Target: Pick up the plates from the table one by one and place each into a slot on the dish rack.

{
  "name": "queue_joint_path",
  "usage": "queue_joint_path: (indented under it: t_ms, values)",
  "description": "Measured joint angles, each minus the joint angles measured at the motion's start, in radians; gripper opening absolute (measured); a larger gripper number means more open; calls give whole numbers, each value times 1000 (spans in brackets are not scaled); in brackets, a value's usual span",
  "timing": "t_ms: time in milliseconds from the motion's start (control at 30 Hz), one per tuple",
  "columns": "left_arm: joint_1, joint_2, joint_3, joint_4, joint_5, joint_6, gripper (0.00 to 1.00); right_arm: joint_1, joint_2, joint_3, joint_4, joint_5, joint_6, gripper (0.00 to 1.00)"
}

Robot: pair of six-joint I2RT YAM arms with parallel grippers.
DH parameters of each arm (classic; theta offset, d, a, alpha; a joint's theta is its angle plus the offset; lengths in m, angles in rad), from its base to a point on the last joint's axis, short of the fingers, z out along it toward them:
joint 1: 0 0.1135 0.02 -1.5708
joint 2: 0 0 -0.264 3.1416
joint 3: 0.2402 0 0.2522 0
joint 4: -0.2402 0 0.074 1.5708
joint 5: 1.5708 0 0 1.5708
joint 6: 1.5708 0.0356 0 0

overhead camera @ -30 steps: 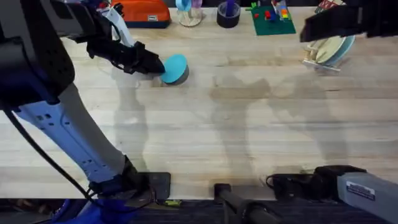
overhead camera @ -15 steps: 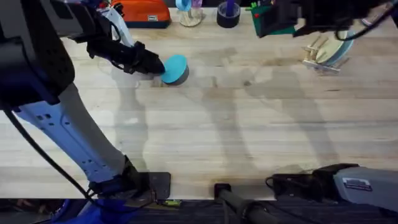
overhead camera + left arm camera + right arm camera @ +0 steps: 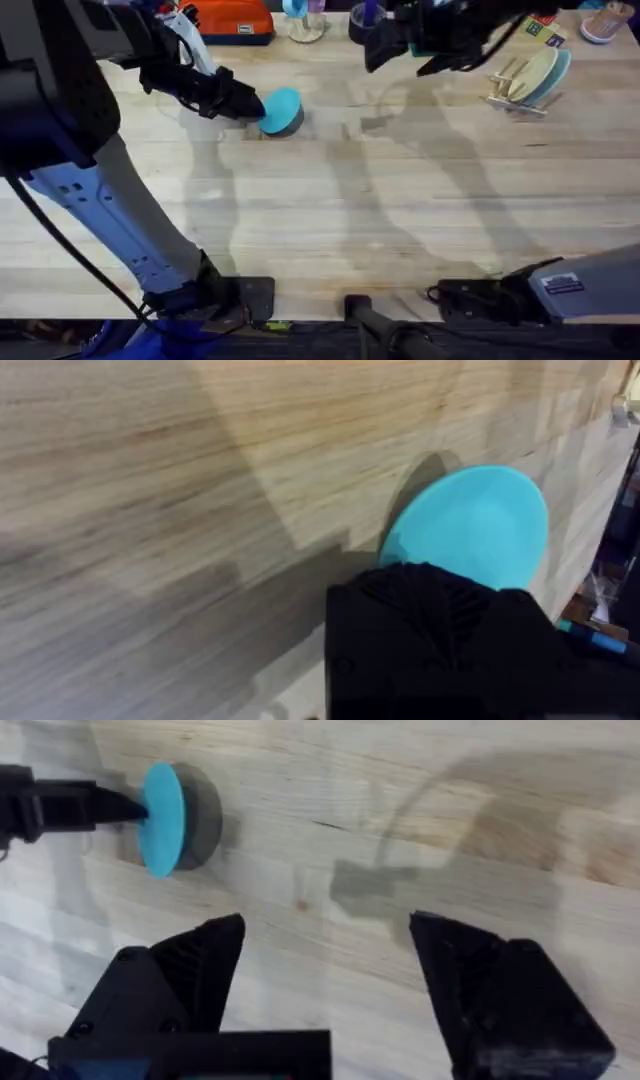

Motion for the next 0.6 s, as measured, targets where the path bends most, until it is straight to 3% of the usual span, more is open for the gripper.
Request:
queue_joint_path:
  t_ms: [333,600]
  values:
    - [0,0,0,1,0,0,40,44,118,0,108,-6,106,993]
    - [0,0,0,3,0,0,40,64,164,0,237,-92,159,993]
